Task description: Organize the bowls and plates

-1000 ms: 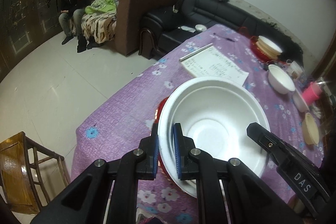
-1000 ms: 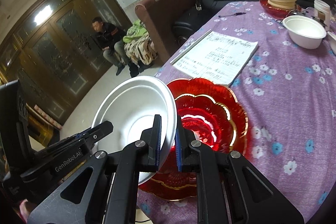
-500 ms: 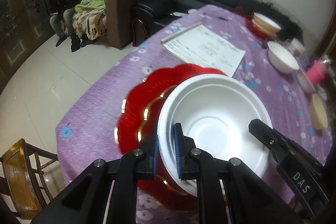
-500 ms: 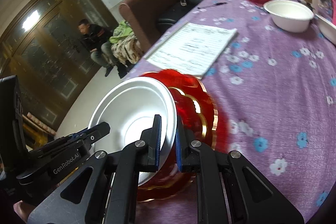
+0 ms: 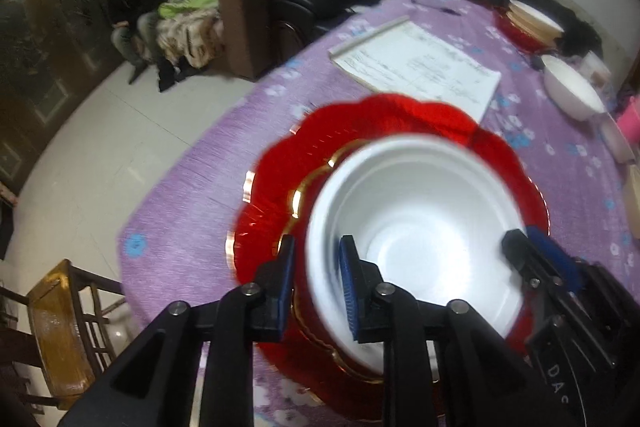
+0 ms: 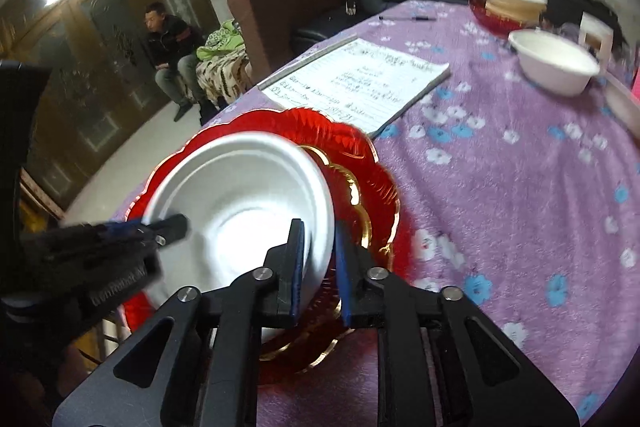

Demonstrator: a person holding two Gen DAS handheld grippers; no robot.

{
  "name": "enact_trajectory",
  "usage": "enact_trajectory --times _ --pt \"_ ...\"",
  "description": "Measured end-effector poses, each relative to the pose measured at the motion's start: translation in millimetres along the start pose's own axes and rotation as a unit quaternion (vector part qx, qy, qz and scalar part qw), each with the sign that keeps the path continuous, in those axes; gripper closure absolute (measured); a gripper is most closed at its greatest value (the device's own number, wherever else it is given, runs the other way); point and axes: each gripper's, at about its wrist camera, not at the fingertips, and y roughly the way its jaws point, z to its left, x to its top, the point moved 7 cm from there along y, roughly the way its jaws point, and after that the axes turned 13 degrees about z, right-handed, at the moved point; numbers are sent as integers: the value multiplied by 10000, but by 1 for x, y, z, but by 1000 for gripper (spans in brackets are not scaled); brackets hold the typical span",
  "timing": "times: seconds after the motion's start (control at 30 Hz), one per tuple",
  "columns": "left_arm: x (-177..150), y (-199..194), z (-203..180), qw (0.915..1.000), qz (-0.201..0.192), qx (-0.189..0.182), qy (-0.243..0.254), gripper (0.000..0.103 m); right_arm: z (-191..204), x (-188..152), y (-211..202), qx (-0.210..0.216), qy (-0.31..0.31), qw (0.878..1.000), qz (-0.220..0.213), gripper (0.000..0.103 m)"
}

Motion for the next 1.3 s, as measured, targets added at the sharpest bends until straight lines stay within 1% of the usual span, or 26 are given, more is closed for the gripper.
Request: enact_trajectory --times 0.03,0.07,0.13,0.2,0.23,0.33,0.37,0.4,0.47,0.5,0.53,0.57,0.63,0.73,0.83,0.9,0.97,1.0,1.07,1.17,1.23,1.3 --pt "0 -5 3 9999 -96 94 -31 67 -2 0 -3 -78 -32 10000 -48 71" --pt "1 -9 7 9996 -185 187 -56 56 -3 0 -7 -90 -61 9999 -97 67" --pt "0 -20 11 9987 -379 346 -71 47 -6 -1 -12 8 -78 9998 -166 66" --pt "2 -28 16 9971 -541 512 -162 47 -9 -2 -19 -52 -71 9996 -256 66" --pt "4 -33 17 9962 -624 571 -215 47 -11 -4 -26 -21 -71 9993 -369 66" --pt "5 -54 14 9925 -1006 624 -300 46 -26 -7 -51 265 101 9962 -822 66" --pt "5 -61 8 9914 -1125 605 -288 42 -30 -7 -56 271 152 9953 -912 66" --pt "5 -68 1 9906 -1228 556 -235 39 -40 -8 -63 235 246 9942 -1019 65" --pt "3 -78 -22 9897 -1385 348 31 32 -62 -11 -73 185 451 9922 -1144 57" --pt "2 -81 -35 9894 -1413 259 189 31 -74 -15 -77 165 586 9910 -1196 50" --pt "0 -83 -51 9888 -1431 188 374 30 -87 -18 -80 125 734 9896 -1234 48" --pt "-2 -83 -68 9879 -1439 146 554 30 -105 -23 -84 86 928 9878 -1248 48" --pt "-8 -77 -106 9859 -1323 19 1020 29 -127 -29 -87 69 1171 9861 -1174 48" --pt "-13 -59 -152 9846 -970 -193 1440 29 -166 -40 -91 129 1616 9810 -1065 48" --pt "-20 -38 -195 9822 -556 -412 1747 29 -201 -49 -100 95 1922 9761 -1014 48" --pt "-23 -23 -223 9780 -197 -539 2005 29 -222 -55 -108 100 2054 9739 -962 48" --pt "-24 -15 -243 9757 41 -623 2098 29 -244 -59 -118 57 2148 9720 -948 48" --pt "-23 -12 -254 9748 146 -669 2121 29 -255 -62 -126 -7 2187 9709 -980 49" --pt "-19 -12 -280 9700 327 -825 2261 29 -283 -66 -144 -256 2290 9671 -1073 49" --pt "-6 -19 -311 9664 321 -929 2376 29 -327 -69 -174 -695 2482 9582 -1238 49" --pt "7 -27 -333 9661 188 -940 2396 29 -358 -69 -190 -903 2690 9500 -1305 49" --pt "21 -35 -356 9663 19 -1018 2362 29 -388 -65 -198 -1040 2949 9413 -1276 49"
